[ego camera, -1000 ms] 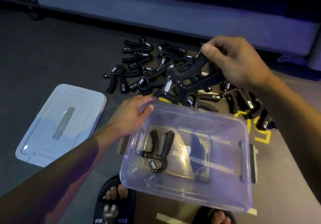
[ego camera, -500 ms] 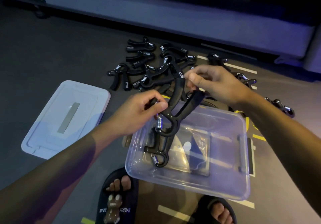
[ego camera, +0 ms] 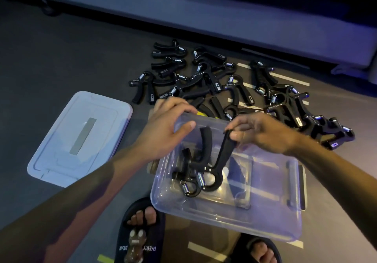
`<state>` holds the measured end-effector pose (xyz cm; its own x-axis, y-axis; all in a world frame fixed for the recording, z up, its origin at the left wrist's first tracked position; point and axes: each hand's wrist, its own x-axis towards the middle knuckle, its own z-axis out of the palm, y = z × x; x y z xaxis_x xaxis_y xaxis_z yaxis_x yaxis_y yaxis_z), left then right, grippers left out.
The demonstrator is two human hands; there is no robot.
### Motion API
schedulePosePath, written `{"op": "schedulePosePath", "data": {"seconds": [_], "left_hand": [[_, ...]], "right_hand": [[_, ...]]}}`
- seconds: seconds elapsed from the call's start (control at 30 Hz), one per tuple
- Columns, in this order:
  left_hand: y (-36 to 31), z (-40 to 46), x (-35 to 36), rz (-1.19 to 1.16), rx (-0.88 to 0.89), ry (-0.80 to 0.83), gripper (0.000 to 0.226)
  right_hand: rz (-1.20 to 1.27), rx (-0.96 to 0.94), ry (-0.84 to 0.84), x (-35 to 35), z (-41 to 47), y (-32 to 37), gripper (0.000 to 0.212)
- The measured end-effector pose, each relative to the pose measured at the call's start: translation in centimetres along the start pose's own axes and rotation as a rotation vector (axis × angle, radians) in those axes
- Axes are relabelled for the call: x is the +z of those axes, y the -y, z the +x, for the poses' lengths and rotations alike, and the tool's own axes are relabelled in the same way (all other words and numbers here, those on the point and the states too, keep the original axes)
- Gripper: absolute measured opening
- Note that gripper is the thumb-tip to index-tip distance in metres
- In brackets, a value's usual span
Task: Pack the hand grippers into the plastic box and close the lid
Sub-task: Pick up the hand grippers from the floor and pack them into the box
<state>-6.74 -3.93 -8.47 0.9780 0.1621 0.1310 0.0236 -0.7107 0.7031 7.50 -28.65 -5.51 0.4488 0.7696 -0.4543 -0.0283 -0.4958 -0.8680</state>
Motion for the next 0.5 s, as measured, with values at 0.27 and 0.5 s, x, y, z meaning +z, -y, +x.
{"op": "schedulePosePath", "data": {"seconds": [0.27,0.5], "left_hand": [[1.3,0.3,2.8,0.182,-0.004,0.158,0.051],[1.2,0.3,2.8,0.171,-0.015,0.152,0.049]], "right_hand": [[-0.111,0.115,0.049,4.6,2.4,-6.1,0.013],[0.057,0.234,0.011,5.4,4.5,-8.2,0.021]]}}
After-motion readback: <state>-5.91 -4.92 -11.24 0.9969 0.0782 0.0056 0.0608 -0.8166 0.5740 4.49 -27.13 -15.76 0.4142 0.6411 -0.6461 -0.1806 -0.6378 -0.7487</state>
